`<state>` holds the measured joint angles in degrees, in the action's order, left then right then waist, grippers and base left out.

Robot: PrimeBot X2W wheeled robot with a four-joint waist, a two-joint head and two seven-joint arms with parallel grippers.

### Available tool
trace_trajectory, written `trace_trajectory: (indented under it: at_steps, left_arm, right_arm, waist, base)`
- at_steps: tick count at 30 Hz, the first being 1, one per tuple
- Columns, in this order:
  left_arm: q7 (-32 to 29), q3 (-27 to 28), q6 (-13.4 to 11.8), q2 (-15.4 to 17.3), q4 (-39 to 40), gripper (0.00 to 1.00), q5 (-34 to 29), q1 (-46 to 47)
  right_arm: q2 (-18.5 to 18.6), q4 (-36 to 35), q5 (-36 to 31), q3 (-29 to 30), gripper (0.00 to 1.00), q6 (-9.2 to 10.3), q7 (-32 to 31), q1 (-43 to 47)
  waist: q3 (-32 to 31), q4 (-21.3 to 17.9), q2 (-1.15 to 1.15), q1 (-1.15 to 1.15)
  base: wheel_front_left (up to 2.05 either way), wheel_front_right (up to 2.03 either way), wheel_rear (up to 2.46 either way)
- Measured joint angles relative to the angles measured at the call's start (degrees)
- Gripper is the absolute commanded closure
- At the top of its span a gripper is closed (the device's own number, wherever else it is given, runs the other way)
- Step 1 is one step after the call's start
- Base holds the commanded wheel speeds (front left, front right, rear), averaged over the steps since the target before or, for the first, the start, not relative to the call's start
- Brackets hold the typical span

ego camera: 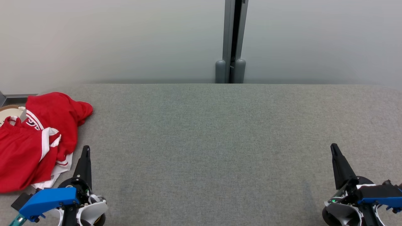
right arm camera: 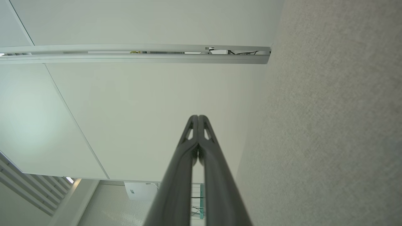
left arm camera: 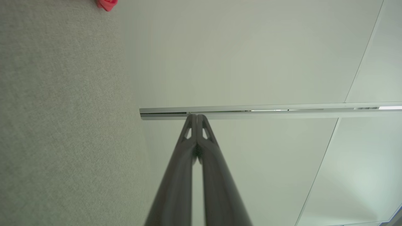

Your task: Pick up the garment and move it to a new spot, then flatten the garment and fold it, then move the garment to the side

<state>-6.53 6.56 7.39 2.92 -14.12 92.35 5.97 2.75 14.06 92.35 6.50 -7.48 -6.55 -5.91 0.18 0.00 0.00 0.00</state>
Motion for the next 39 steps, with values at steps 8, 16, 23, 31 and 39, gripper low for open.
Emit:
trace_trajectory:
  at_steps: [8, 16, 23, 31, 39]
  left_arm:
    - [0.08, -0.07, -0.02, -0.26, -2.12, 0.0, -0.02, -2.2]
    - [1.67, -1.9, -0.03, -0.74, -2.89, 0.0, -0.27, -4.36]
    - [4.17, -3.46, -0.03, -0.7, -1.46, 0.0, -3.87, -4.44]
    - [5.76, -3.88, -0.03, -0.68, 0.21, 0.0, -10.88, -4.51]
    - [7.67, -5.86, -0.45, -0.66, 2.05, 0.0, -21.7, -4.36]
  right_arm:
    - [-0.35, 2.05, -0.01, -0.25, 0.0, 0.09, 0.05, 1.75]
    - [-0.56, 3.21, -0.55, -1.38, 0.0, 0.11, 1.67, 2.99]
    - [-0.56, 2.81, -3.63, -2.13, 0.0, 0.11, 4.13, 3.26]
    - [-0.54, 1.34, -10.47, -1.8, 0.0, 0.11, 5.84, 3.27]
    - [-0.52, -1.27, -23.29, -2.38, 0.0, 0.11, 7.59, 3.59]
  waist:
    - [0.0, 0.0, 0.0, 0.0]
    - [0.02, -0.01, 0.0, 0.0]
    - [0.06, -0.03, 0.0, 0.0]
    - [0.1, -0.05, 0.0, 0.0]
    - [0.26, -0.03, 0.0, 0.01]
  base:
    - [0.0, 0.0, 0.0]
    - [0.0, 0.0, 0.0]
    - [0.0, 0.0, 0.0]
    - [0.0, 0.0, 0.0]
    - [0.0, 0.0, 0.0]
